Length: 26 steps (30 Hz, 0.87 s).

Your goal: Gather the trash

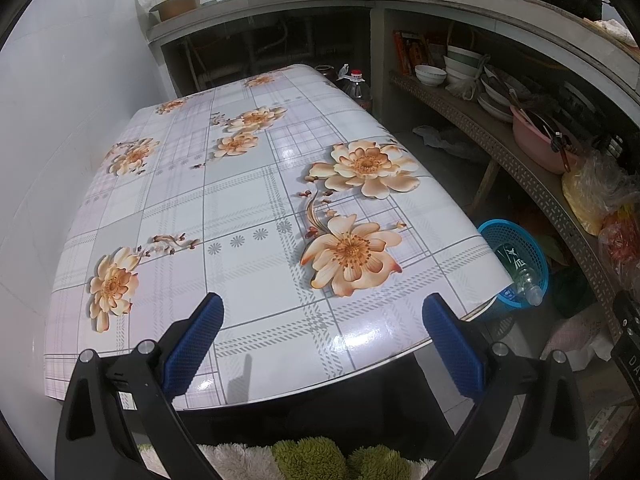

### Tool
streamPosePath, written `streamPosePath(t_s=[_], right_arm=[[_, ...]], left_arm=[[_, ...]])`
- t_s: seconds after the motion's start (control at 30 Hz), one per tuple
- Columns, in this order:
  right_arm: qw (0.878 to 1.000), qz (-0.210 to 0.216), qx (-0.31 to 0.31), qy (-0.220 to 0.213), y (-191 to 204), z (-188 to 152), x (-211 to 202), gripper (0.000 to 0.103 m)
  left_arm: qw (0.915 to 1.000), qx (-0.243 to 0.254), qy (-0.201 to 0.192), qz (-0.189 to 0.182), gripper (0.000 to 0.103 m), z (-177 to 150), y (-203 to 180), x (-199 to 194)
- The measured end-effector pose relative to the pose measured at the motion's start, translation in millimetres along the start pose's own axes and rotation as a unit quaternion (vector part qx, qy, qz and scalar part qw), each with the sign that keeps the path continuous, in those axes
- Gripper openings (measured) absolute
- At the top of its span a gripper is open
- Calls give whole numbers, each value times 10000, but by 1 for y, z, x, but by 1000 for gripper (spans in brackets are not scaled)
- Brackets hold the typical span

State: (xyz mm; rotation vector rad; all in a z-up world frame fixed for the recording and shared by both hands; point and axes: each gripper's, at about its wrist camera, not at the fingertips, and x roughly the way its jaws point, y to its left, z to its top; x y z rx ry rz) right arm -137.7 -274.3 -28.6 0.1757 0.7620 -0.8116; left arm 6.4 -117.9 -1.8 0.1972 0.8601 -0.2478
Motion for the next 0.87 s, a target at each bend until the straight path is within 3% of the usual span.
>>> streamPosePath(t_s=[0.87], right_arm=[[10000,24,-38,7,-2,3,3,95]], left_arm=[[9999,-22,122,-50,97,-1,2,4]])
